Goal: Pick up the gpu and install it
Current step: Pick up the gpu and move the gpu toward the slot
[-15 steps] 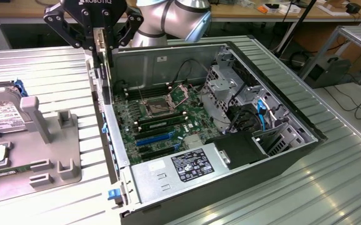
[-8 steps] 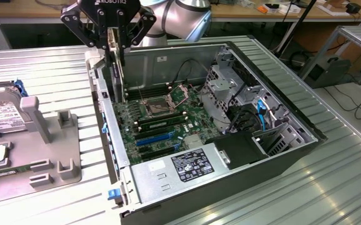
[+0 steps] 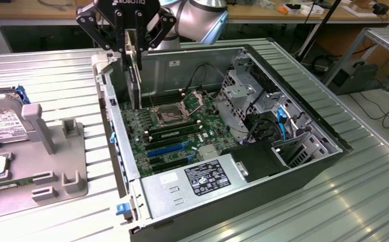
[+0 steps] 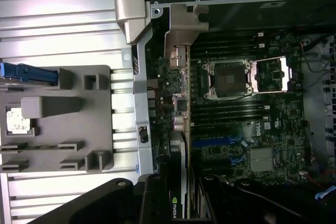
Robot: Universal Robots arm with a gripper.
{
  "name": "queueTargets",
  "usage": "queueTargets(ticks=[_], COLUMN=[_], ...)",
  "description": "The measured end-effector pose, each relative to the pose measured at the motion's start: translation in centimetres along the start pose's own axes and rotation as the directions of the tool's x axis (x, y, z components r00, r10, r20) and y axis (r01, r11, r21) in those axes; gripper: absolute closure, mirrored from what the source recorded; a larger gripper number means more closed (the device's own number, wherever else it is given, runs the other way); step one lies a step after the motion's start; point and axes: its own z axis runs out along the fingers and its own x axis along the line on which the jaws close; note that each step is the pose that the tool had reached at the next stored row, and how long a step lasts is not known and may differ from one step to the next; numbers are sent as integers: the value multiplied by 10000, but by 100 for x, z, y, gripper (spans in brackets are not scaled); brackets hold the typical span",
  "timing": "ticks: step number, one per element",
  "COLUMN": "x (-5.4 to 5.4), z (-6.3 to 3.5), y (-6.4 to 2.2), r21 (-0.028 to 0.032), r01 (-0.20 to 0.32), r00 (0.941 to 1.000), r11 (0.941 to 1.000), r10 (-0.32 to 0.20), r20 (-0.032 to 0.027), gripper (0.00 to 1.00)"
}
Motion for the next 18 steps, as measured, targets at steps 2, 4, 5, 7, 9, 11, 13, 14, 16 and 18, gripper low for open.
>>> queueTargets(ticks=[2, 4, 5, 7, 9, 11, 13, 14, 16, 18], x=[-33, -65, -84, -117, -151, -177, -206, -221, -271, -318], z=[1, 2, 2, 3, 4, 5, 6, 6, 7, 8], y=[2, 5, 6, 9, 11, 13, 15, 17, 20, 24], r21=[-1, -1, 0, -1, 0, -1, 0, 0, 0, 0], r01=[0, 0, 0, 0, 0, 0, 0, 0, 0, 0], r00=[10000, 10000, 10000, 10000, 10000, 10000, 10000, 10000, 10000, 10000], r11=[10000, 10000, 10000, 10000, 10000, 10000, 10000, 10000, 10000, 10000], r10=[0, 0, 0, 0, 0, 0, 0, 0, 0, 0], r20=[1, 0, 0, 0, 0, 1, 0, 0, 0, 0], gripper=[73, 73, 73, 73, 73, 73, 73, 73, 73, 73])
